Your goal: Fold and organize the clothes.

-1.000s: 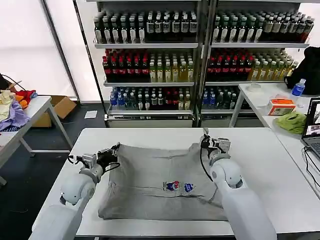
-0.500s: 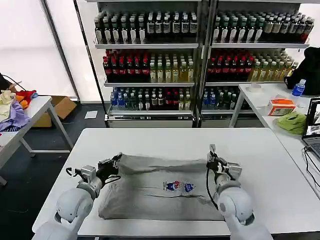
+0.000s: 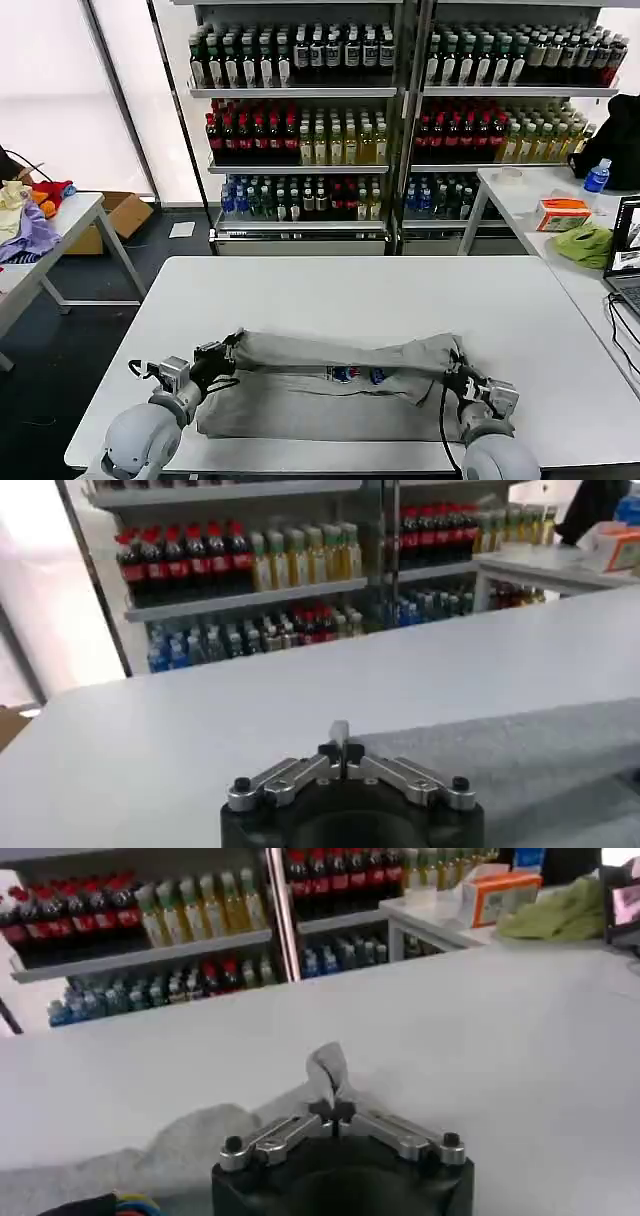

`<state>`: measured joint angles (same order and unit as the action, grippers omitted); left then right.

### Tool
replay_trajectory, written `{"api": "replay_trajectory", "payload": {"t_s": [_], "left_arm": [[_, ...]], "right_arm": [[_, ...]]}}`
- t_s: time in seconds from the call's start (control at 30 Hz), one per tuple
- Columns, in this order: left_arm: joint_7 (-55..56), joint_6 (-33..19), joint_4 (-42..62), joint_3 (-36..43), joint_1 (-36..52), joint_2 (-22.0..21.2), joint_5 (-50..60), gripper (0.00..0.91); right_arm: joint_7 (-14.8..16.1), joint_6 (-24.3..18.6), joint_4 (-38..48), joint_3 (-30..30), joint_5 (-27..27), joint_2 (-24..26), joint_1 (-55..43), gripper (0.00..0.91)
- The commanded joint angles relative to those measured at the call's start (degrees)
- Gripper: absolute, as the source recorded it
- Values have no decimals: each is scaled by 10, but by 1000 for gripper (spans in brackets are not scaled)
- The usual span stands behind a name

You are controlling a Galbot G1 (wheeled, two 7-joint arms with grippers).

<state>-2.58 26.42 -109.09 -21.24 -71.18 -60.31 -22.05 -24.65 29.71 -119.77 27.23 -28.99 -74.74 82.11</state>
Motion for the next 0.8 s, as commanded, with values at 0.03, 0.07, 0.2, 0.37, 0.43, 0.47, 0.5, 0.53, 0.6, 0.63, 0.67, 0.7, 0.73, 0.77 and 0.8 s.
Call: {"api": "replay_trajectory", "payload": {"t_s": [0.03, 0.07, 0.2, 0.37, 0.43, 0.47, 0.5, 0.53, 0.6, 0.63, 0.67, 0.7, 0.73, 0.77, 0.8], "left_arm": [[0, -1, -9, -1, -25, 1, 5, 0], [0, -1, -10, -1, -26, 1, 6, 0], [-1, -3, -15, -2, -33, 2, 11, 0], [-3, -1, -13, -2, -36, -2, 20, 0], [-5, 0, -13, -3, -38, -3, 24, 0], [-7, 1, -14, -4, -40, -4, 27, 0], [-8, 1, -15, -5, -44, -5, 29, 0], [-8, 1, -15, -6, -45, -5, 30, 0], [-7, 1, -14, -9, -45, -9, 32, 0], [-7, 1, -14, -9, -44, -11, 33, 0], [-7, 1, -13, -11, -44, -12, 33, 0], [-6, 1, -13, -12, -44, -13, 34, 0], [-7, 1, -12, -13, -44, -13, 34, 0], [-7, 0, -12, -13, -46, -14, 35, 0], [-7, 0, -12, -13, -47, -14, 37, 0]], "right_arm": [[-3, -3, -19, 9, 9, 0, 45, 0], [-3, -3, -16, 7, 11, -1, 45, 0], [-5, -3, -5, 0, 17, -2, 41, 0], [-6, -5, 4, -3, 22, -2, 38, 0], [-6, -5, 3, -3, 21, -2, 39, 0], [-7, -5, -4, -3, 21, -2, 44, 0], [-6, -4, -13, -4, 21, -1, 51, 0], [-6, -4, -16, -4, 21, -1, 53, 0], [-5, -5, -35, -6, 24, -1, 69, 0], [-5, -6, -39, -6, 25, -1, 72, 0], [-3, -9, -40, -7, 28, -1, 75, 0], [-3, -11, -35, -9, 32, -1, 73, 0], [-4, -11, -28, -12, 35, 0, 70, 0], [-4, -12, -22, -14, 40, 0, 68, 0], [-3, -12, -19, -16, 44, 0, 67, 0]]}}
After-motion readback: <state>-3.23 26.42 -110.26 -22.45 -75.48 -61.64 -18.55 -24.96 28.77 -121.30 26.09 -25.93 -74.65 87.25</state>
